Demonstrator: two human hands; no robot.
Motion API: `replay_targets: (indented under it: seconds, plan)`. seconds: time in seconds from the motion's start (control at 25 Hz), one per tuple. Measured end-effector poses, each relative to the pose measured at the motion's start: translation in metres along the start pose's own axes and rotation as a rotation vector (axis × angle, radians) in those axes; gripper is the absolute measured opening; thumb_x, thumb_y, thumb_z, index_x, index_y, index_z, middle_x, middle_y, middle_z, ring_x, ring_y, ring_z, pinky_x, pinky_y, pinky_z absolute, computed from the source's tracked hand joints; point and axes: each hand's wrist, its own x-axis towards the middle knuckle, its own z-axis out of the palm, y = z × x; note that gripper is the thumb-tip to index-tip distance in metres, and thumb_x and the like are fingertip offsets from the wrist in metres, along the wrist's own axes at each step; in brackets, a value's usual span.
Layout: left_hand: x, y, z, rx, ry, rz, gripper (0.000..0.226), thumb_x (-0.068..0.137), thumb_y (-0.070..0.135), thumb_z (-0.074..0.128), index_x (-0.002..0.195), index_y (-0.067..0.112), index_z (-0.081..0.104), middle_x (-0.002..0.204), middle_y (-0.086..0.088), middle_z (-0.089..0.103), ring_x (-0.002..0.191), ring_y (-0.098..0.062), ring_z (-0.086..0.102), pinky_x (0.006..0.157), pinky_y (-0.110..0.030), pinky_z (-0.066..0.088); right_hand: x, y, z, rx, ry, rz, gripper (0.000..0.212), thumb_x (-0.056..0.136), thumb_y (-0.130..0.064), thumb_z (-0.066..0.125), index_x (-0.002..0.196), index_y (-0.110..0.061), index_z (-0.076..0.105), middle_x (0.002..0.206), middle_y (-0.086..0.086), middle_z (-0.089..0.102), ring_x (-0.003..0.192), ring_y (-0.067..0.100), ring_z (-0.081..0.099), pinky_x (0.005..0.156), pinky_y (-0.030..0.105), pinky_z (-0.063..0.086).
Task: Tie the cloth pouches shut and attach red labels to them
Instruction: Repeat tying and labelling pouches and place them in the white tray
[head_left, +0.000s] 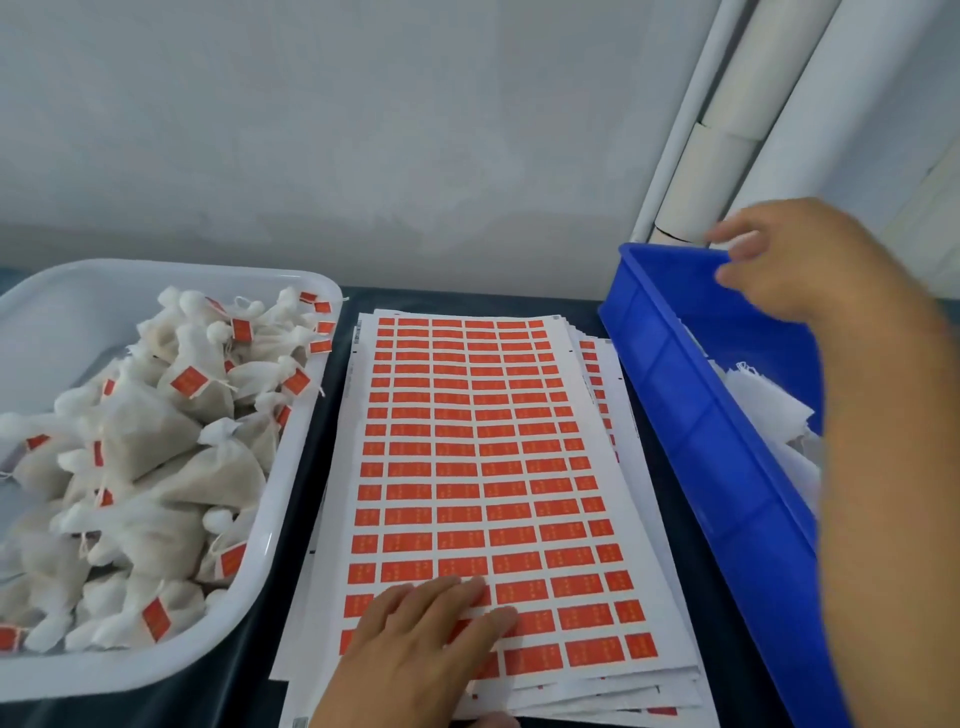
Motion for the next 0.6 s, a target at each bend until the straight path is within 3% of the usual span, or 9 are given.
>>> replay_targets:
  seconds: [0.04,0.08,0.16,0.28,0.36,0.44,0.52,0.6]
  plan:
    - [0.001,0.0,0.002,-0.039,0.02,-0.019,0.085,0.073,0.094,0.012,0.148,0.057,0.026,0.162,0.028,0.024,0.153,-0.008,0.024,0.123,-0.045,0.007,0.007,0.014,-0.007,-0.086,-0.088,0.058,0.04,0.095,-0.011,0.068,0.131,-0.029,0.065,0.138,0.007,0.06,0.115,0.033,0.059,0.09,0.04,0.049]
    - [0.003,0.001,0.002,-0.082,0.012,-0.069,0.087,0.073,0.094,0.008,0.15,0.056,0.018,0.162,0.031,0.019,0.153,-0.006,0.019,0.124,-0.041,0.002,0.011,0.026,-0.007,-0.164,-0.188,0.103,0.042,0.094,-0.013,0.072,0.132,-0.029,0.064,0.14,0.008,0.058,0.115,0.034,0.058,0.091,0.041,0.051]
    - [0.011,0.002,0.001,-0.127,0.111,-0.122,0.074,0.085,0.088,0.017,0.15,0.053,0.021,0.158,0.034,0.028,0.148,-0.001,0.029,0.125,-0.038,0.012,0.01,0.05,0.006,-0.231,-0.36,0.18,0.05,0.089,-0.017,0.08,0.134,-0.028,0.061,0.14,0.005,0.054,0.113,0.031,0.059,0.09,0.044,0.056]
    - [0.022,0.001,-0.004,-0.168,0.283,-0.153,0.062,0.093,0.079,0.03,0.148,0.051,0.027,0.154,0.033,0.036,0.141,0.0,0.039,0.122,-0.034,0.026,0.003,0.075,0.031,-0.244,-0.512,0.238,0.045,0.086,-0.017,0.083,0.128,-0.021,0.064,0.116,0.005,0.062,0.094,0.024,0.068,0.082,0.043,0.063]
    - [0.036,-0.003,-0.005,-0.167,0.311,-0.164,0.061,0.093,0.077,0.032,0.149,0.053,0.023,0.159,0.03,0.029,0.146,-0.005,0.034,0.122,-0.038,0.025,0.003,0.084,0.045,-0.322,-0.496,0.23,0.03,0.091,-0.015,0.077,0.12,-0.016,0.069,0.104,0.008,0.069,0.088,0.024,0.071,0.082,0.04,0.063]
    - [0.053,-0.006,-0.005,-0.148,0.289,-0.16,0.066,0.093,0.078,0.034,0.151,0.055,0.011,0.167,0.025,0.012,0.156,-0.014,0.016,0.124,-0.044,0.012,0.007,0.085,0.053,-0.459,-0.414,0.195,0.016,0.096,-0.016,0.068,0.11,-0.012,0.074,0.103,0.009,0.071,0.089,0.025,0.069,0.085,0.038,0.061]
    - [0.067,-0.006,-0.005,-0.095,0.253,-0.13,0.071,0.093,0.077,0.034,0.153,0.054,0.004,0.17,0.02,0.0,0.158,-0.017,0.0,0.118,-0.044,-0.006,0.008,0.084,0.057,-0.528,-0.349,0.176,0.017,0.1,-0.02,0.061,0.101,-0.01,0.074,0.098,0.009,0.07,0.087,0.025,0.066,0.085,0.038,0.059]
    - [0.077,-0.005,-0.003,-0.061,0.225,-0.093,0.072,0.095,0.075,0.034,0.155,0.05,0.006,0.17,0.018,0.001,0.158,-0.017,-0.004,0.113,-0.042,-0.012,0.008,0.084,0.057,-0.536,-0.324,0.192,0.02,0.102,-0.02,0.057,0.095,-0.008,0.07,0.093,0.01,0.069,0.085,0.026,0.065,0.086,0.041,0.058]
